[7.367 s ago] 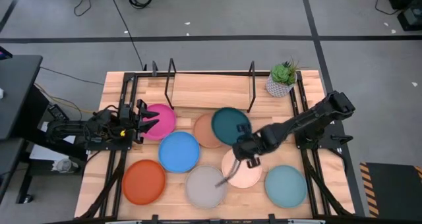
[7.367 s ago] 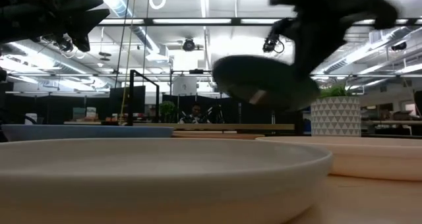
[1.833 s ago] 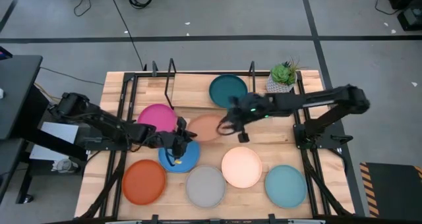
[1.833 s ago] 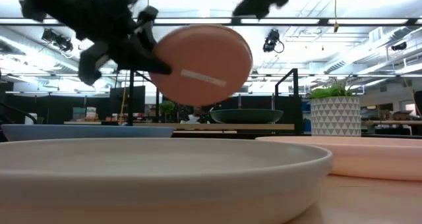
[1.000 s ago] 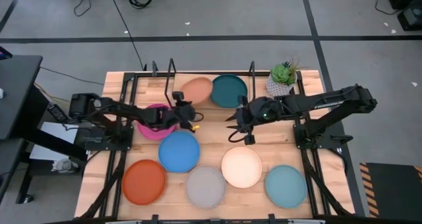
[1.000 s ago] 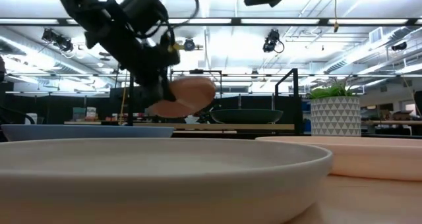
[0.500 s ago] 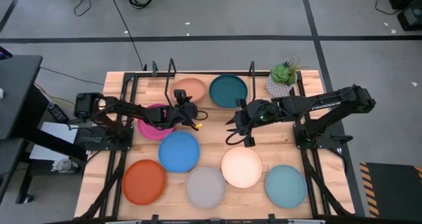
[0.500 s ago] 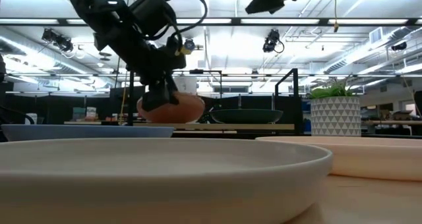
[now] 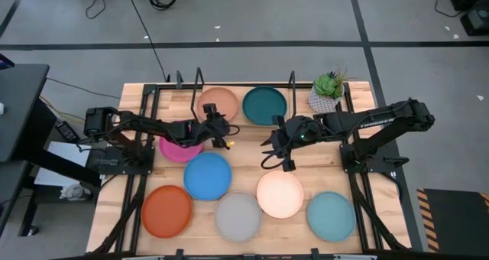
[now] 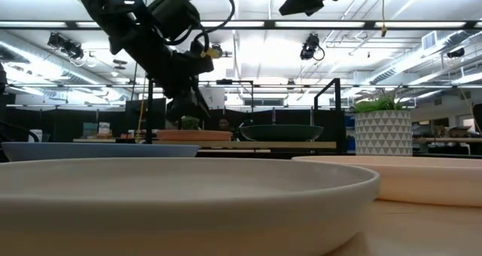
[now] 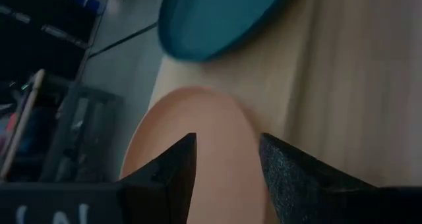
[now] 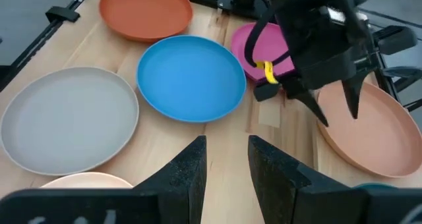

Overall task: Place and stack plates onto a shelf
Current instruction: Put the brown plate on the shelf

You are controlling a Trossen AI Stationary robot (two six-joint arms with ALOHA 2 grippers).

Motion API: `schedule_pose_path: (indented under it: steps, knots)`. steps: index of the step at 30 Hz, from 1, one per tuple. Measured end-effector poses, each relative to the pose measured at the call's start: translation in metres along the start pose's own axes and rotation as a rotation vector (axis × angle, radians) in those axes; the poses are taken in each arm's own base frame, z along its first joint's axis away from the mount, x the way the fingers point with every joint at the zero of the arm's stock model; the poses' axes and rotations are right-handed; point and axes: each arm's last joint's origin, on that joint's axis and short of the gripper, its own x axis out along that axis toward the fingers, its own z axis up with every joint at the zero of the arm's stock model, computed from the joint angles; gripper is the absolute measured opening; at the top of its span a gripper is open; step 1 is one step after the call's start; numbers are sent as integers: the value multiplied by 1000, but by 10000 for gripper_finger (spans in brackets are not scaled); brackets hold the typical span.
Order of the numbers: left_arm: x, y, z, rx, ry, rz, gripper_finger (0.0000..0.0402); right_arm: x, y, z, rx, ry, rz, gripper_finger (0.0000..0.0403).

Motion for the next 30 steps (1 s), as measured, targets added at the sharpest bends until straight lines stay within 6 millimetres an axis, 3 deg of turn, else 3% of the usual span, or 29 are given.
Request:
schedule_pose_path:
  steps: [8, 15, 30]
  knots:
    - [19, 9, -12, -88, 45, -28, 172, 0, 0, 2, -3, -19, -1, 118]
    - [25, 16, -10, -138, -26, -90, 172, 0, 0, 2, -11, -20, 0, 118]
    - [44, 14, -14, -172, -60, -122, 172, 0, 0, 2, -22, -26, 15, 118]
